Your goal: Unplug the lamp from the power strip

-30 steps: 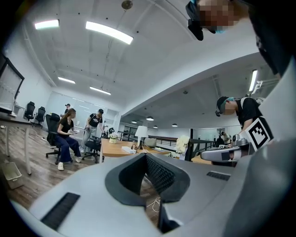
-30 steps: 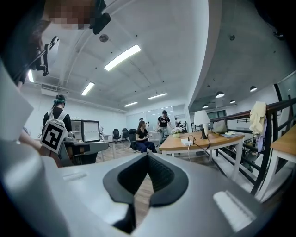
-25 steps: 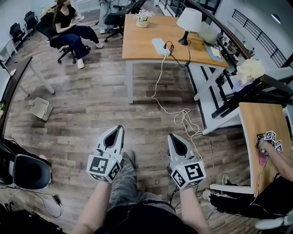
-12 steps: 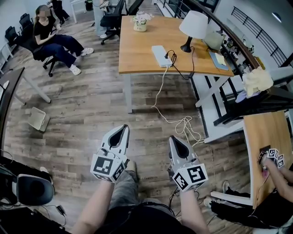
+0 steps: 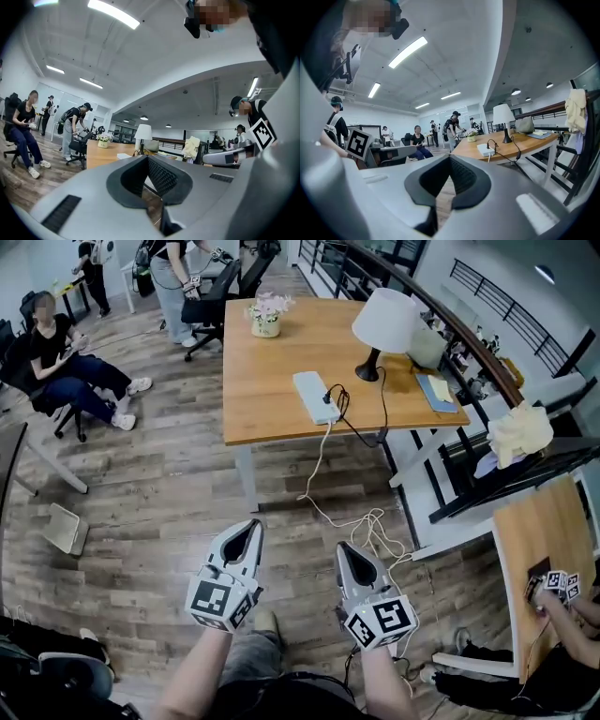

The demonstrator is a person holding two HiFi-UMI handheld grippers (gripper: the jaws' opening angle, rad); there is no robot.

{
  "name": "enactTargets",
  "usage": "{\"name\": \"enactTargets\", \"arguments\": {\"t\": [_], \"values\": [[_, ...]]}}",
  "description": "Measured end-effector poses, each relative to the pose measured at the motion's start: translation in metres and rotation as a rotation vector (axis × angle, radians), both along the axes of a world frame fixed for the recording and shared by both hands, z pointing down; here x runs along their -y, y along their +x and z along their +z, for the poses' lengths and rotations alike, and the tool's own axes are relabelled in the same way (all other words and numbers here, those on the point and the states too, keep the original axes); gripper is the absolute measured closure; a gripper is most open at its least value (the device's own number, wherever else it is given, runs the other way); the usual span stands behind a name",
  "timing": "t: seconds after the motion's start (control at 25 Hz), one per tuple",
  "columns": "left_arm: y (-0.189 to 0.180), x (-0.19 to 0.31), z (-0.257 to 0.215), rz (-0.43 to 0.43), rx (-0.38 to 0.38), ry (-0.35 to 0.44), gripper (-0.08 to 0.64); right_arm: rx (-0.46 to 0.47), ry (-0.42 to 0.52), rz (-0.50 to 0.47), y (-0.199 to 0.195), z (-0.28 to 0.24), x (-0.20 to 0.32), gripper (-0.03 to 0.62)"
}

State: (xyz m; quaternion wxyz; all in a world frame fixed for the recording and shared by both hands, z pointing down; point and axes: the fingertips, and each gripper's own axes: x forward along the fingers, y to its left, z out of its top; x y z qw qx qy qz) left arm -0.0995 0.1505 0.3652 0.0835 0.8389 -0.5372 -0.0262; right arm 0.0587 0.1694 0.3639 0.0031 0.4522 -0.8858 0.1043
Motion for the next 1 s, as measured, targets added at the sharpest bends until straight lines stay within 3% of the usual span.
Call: {"name": "enactTargets", "arguments": {"t": [0.64, 1.0], "values": [[0.003, 0.075, 0.010, 0.073, -0.034, -0.002, 0.565, -0.010, -0.021, 0.037, -0.008, 0.011, 0.068, 0.584], [0.007, 0.134, 0.021, 0.082, -0.035, -0.019, 0.565, 0.009, -0.028, 0.013, -0.015, 0.021, 0.141, 0.584]]}}
